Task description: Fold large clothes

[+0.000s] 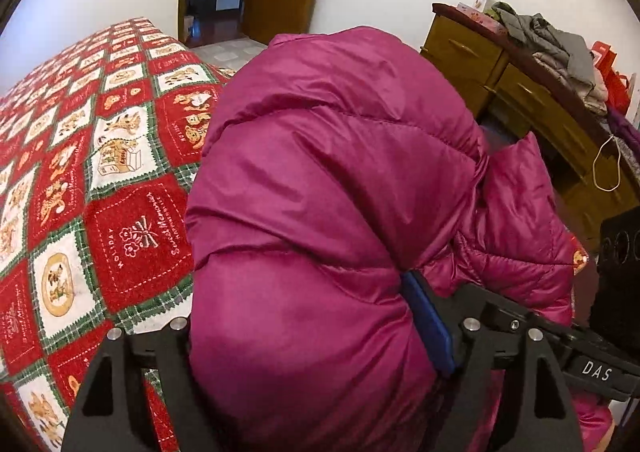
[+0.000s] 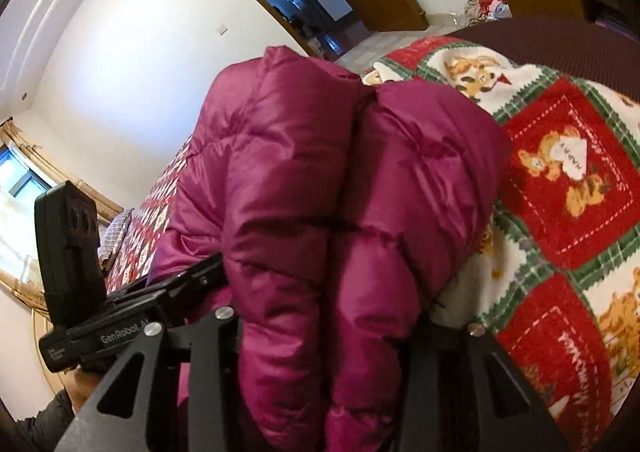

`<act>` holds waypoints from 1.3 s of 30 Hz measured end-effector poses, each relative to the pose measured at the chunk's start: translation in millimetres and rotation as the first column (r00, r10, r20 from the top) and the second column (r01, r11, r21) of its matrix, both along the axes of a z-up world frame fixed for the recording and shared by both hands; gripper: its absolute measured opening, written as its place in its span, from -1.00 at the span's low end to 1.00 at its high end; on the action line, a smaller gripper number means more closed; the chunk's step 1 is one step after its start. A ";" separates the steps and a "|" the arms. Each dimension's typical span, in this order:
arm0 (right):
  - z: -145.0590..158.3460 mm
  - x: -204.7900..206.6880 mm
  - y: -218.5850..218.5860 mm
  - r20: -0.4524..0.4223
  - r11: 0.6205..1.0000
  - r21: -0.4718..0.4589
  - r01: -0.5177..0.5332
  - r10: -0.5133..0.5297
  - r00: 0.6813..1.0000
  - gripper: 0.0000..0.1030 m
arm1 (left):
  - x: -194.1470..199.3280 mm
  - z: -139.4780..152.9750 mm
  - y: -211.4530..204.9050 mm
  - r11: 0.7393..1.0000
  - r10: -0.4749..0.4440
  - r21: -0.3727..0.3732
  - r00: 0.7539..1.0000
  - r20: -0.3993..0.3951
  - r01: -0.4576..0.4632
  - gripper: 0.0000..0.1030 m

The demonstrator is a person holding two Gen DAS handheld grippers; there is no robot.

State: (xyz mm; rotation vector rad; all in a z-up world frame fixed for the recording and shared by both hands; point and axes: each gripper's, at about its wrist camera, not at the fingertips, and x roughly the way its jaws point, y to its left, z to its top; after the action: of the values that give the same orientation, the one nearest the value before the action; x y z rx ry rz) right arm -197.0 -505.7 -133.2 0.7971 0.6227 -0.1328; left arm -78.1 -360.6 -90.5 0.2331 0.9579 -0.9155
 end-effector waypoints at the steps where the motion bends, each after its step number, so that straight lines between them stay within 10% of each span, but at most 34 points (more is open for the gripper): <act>1: 0.0 0.7 -0.9 0.002 1.000 0.005 0.005 -0.005 1.000 -0.19 | 0.6 -0.4 0.8 1.000 0.010 0.000 1.000 0.005 -0.010 0.58; 24: 3.2 141.0 2.6 0.032 0.979 -0.030 -0.202 0.203 0.979 -0.22 | 111.0 1.6 44.8 0.950 0.305 -0.043 0.950 -0.071 -0.308 0.55; 39: -5.4 116.2 1.8 0.007 0.982 -0.064 -0.178 0.179 0.984 -0.13 | 104.8 -14.0 30.0 0.971 0.238 -0.026 0.971 0.021 -0.237 0.74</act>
State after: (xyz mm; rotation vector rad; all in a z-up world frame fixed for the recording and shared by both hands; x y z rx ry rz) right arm -80.8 -503.9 -138.6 0.6769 0.6720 0.0165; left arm 26.7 -330.7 -104.6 0.1064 0.9304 -0.7019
